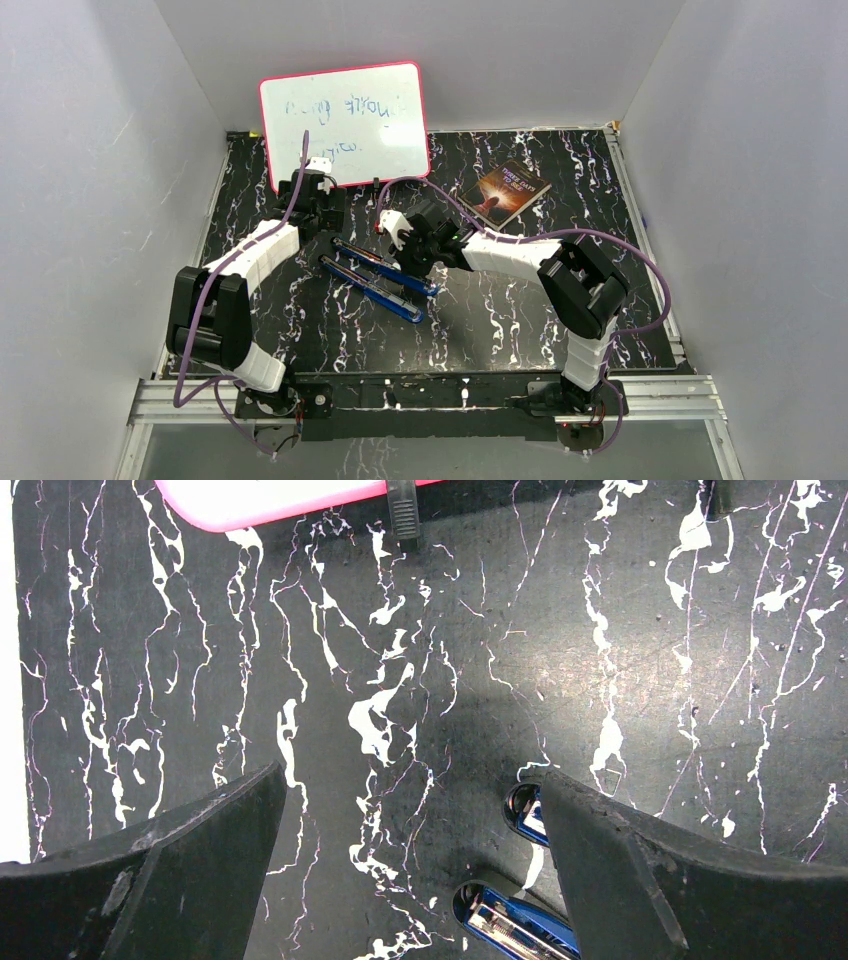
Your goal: Load the staples into the stapler
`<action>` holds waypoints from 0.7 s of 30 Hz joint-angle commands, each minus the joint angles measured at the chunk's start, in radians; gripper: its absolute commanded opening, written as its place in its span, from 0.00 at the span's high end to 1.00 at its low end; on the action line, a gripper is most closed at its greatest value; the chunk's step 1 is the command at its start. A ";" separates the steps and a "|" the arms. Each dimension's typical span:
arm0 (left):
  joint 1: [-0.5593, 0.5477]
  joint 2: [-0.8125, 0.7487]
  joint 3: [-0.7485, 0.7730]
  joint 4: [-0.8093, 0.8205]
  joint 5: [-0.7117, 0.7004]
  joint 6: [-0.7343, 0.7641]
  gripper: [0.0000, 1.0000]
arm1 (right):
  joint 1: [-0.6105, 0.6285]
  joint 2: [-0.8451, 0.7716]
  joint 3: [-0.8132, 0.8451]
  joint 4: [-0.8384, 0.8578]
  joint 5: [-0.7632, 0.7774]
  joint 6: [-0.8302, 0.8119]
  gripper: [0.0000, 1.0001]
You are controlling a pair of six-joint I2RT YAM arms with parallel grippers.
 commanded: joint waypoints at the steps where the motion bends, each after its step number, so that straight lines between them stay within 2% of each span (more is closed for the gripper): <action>1: 0.005 -0.049 -0.009 0.008 0.004 -0.005 0.02 | 0.002 -0.009 0.020 -0.010 0.033 -0.016 0.82; 21: 0.006 -0.055 -0.011 0.008 0.004 -0.004 0.02 | 0.002 -0.023 0.011 -0.004 0.061 -0.021 0.82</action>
